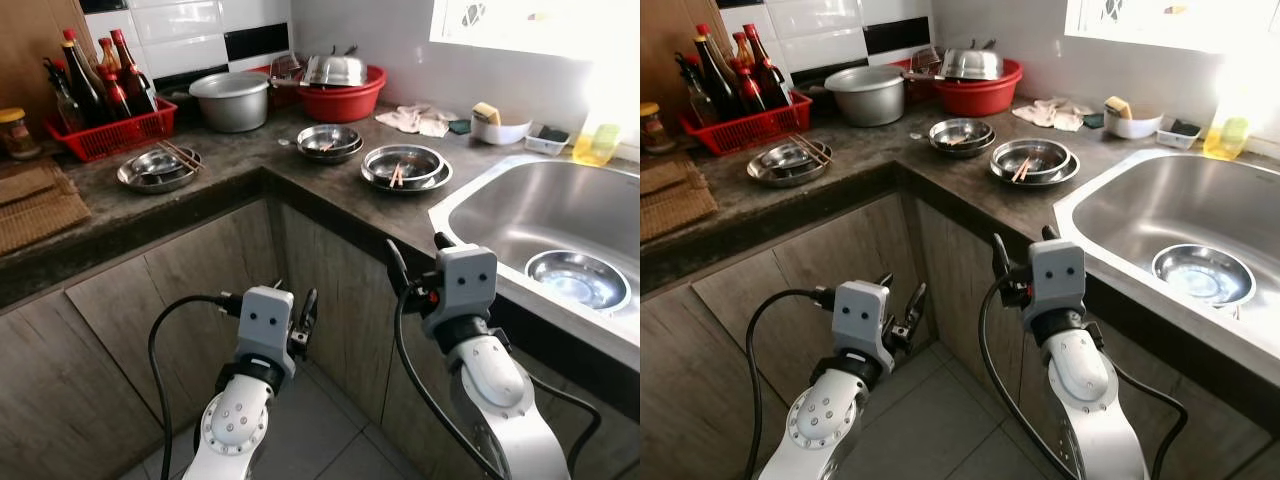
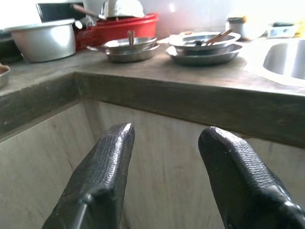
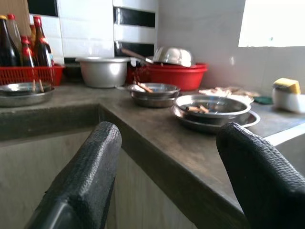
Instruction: Kitchen organization
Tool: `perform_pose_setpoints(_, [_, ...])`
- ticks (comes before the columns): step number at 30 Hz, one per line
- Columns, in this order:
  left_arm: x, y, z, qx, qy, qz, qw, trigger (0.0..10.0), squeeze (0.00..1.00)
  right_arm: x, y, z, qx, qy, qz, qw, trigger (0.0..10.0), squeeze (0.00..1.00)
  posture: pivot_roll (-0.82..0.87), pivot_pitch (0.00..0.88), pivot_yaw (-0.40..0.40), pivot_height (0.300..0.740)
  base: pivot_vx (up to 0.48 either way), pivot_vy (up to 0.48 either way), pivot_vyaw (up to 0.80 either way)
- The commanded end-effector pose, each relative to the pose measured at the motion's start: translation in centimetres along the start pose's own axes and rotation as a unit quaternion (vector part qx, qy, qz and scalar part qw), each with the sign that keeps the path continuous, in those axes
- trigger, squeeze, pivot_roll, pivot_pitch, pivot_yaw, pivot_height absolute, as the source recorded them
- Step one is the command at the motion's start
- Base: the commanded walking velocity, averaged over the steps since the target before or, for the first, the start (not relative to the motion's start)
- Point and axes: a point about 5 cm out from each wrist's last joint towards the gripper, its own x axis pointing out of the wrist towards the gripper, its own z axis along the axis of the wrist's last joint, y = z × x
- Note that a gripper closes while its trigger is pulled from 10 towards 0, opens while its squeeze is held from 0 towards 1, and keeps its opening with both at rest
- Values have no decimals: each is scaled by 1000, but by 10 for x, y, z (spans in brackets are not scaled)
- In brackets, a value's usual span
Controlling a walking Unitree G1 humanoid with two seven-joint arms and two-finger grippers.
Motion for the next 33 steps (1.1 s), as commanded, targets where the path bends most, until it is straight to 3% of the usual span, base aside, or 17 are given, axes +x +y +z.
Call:
perform_pose_setpoints(1, [0, -1, 1, -1, -4, -4, 1000, 10000, 0, 0, -1, 1, -1, -3, -1, 1000, 10000, 0, 42, 14, 8, 740, 364, 0, 0])
perform_pose_setpoints(17, [0, -2, 2, -4, -7, -6, 1000, 10000, 0, 7, -3, 4, -6, -15, -5, 1000, 10000, 0, 42, 19, 10, 740, 361, 0, 0])
perform_pose_setpoints(22, [0, -2, 1, -12, -4, -3, 1000, 10000, 0, 14, -3, 7, -15, -25, -4, 1000, 10000, 0, 42, 22, 10, 740, 0, 0, 0])
perform_pose_setpoints(23, [0, -2, 1, -12, -3, -4, 1000, 10000, 0, 16, -3, 8, -15, -28, -3, 999, 10000, 216, 44, 23, 9, 740, 0, 0, 0])
perform_pose_setpoints(24, [0, -2, 0, -12, -2, -4, 1000, 10000, 0, 17, -2, 9, -14, -31, 1, 999, 10000, 1000, 44, 23, 9, 740, 0, 0, 0])
perform_pose_setpoints(32, [-5, -4, -3, 0, -1, -10, 1000, 10000, 0, 28, 8, 15, -26, -54, 37, 997, 10000, 1000, 50, 29, 4, 740, 0, 0, 0])
perform_pose_setpoints(33, [-6, -4, -4, -4, 0, -9, 1000, 10000, 0, 31, 10, 15, -28, -56, 42, 997, 10000, 0, 50, 29, 3, 740, 0, 0, 0])
